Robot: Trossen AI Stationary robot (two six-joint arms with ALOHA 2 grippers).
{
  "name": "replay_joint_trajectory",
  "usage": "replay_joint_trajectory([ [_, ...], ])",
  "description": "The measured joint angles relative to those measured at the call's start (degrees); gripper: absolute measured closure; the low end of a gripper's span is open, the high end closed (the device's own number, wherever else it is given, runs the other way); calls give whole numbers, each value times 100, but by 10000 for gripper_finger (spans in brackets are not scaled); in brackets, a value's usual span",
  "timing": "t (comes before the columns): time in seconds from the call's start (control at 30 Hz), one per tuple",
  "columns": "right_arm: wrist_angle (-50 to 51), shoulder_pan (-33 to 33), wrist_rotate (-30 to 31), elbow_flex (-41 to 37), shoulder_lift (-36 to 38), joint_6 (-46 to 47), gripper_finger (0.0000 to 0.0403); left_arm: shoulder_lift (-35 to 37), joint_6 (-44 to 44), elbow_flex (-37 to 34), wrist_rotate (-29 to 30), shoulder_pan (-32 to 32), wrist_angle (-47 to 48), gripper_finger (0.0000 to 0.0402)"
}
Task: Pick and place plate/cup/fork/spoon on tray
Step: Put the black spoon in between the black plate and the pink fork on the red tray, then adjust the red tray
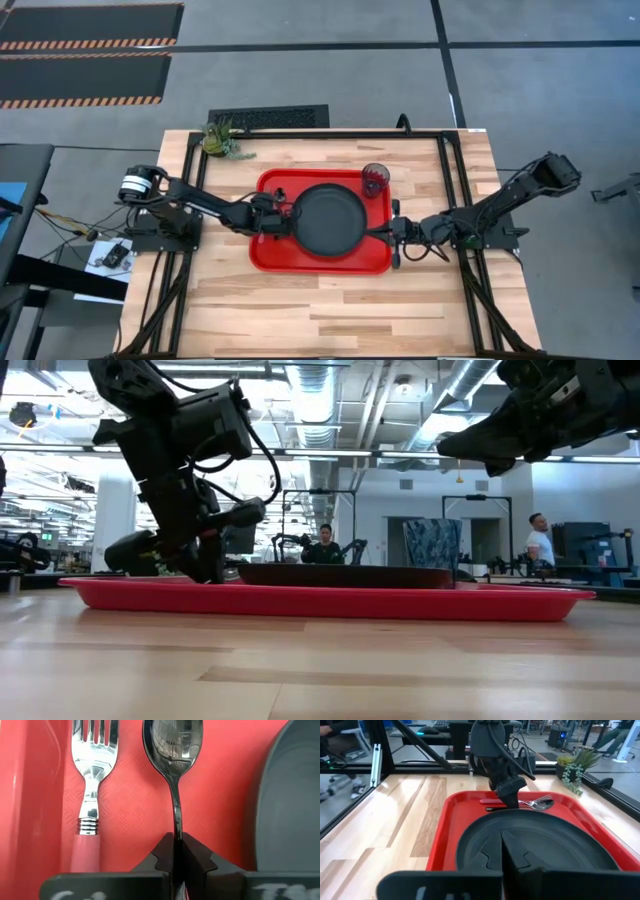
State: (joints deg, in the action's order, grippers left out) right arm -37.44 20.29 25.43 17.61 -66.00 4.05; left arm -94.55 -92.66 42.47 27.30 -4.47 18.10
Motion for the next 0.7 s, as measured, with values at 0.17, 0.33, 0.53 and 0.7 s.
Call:
replay_joint_trajectory([
  [0.17, -20, -2, 9, 0, 0, 2, 398, -15, 92, 184, -62, 2, 389, 373],
  [0.33, -25, -2, 7, 0, 0, 2, 397, -15, 87, 213, -81, -2, 406, 356],
  [0.53, -30, -2, 8, 0, 0, 6, 397, -13, 149, 213, -120, -8, 403, 354],
  [0.7, -27, -2, 7, 0, 0, 22, 398, 214, 422, 211, 25, -49, 594, 353],
])
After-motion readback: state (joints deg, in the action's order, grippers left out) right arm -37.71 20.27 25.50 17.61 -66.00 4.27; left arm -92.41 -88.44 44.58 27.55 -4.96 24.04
